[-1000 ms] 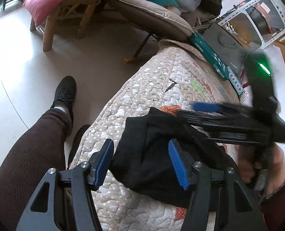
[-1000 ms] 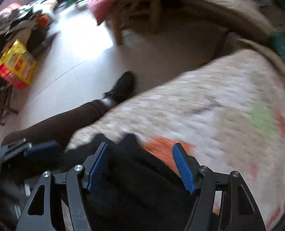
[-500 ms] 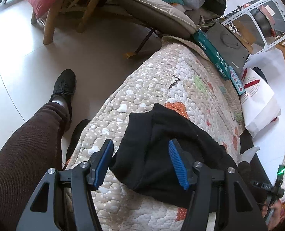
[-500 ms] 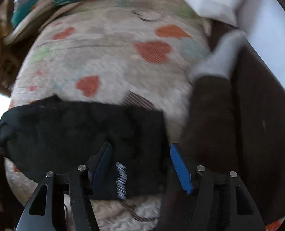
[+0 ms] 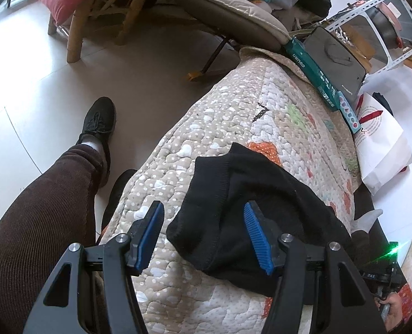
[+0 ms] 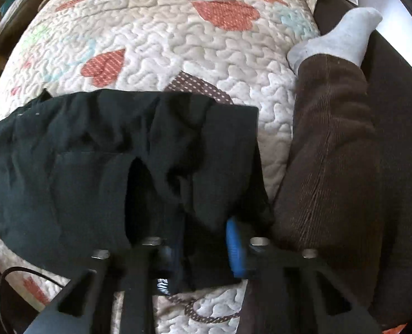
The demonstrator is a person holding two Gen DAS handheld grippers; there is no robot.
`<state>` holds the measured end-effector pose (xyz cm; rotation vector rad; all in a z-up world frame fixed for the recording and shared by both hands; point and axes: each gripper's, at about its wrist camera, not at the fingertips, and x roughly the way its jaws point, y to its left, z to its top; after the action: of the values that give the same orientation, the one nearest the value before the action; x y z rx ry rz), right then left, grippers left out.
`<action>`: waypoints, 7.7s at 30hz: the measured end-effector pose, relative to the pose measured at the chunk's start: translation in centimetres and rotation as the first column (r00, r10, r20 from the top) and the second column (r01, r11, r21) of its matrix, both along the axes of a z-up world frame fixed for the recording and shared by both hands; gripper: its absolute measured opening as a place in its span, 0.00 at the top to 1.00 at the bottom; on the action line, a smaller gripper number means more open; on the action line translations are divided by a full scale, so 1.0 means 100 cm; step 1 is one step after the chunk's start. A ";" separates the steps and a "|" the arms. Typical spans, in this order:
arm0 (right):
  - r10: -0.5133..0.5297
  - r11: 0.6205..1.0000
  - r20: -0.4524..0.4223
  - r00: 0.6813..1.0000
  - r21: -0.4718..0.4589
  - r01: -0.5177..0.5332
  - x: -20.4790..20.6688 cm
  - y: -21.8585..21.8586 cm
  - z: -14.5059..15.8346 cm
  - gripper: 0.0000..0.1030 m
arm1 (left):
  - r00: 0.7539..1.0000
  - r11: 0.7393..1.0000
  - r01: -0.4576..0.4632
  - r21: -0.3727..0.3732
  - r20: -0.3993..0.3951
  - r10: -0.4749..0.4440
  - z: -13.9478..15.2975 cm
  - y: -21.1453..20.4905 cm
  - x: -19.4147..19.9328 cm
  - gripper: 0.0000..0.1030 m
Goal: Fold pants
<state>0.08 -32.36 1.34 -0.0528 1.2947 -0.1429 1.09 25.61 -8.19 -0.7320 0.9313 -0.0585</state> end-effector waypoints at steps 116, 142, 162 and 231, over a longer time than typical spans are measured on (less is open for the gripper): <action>0.737 0.614 0.282 0.615 0.100 -0.783 0.023 0.252 0.086 0.72 | 0.812 0.823 0.554 0.128 0.137 -0.568 0.101 -0.228 0.003 0.84; 0.426 0.853 0.313 0.849 0.172 -0.492 0.008 0.143 0.047 0.50 | 0.854 0.815 0.512 0.271 -0.061 -0.516 0.060 -0.242 -0.002 0.57; 0.263 0.933 0.061 0.963 -0.272 -0.238 -0.015 0.090 0.010 0.45 | 0.868 0.854 0.490 0.175 -0.013 -0.496 0.057 -0.223 -0.001 0.56; 0.220 0.900 0.429 0.876 0.258 -0.352 0.081 0.151 0.082 0.31 | 0.942 0.888 0.312 0.339 0.011 -0.335 0.092 -0.128 0.044 0.62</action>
<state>8.20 -17.26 9.58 0.0654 0.8807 0.3132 5.54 12.82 1.05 -0.2527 0.9596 -0.2152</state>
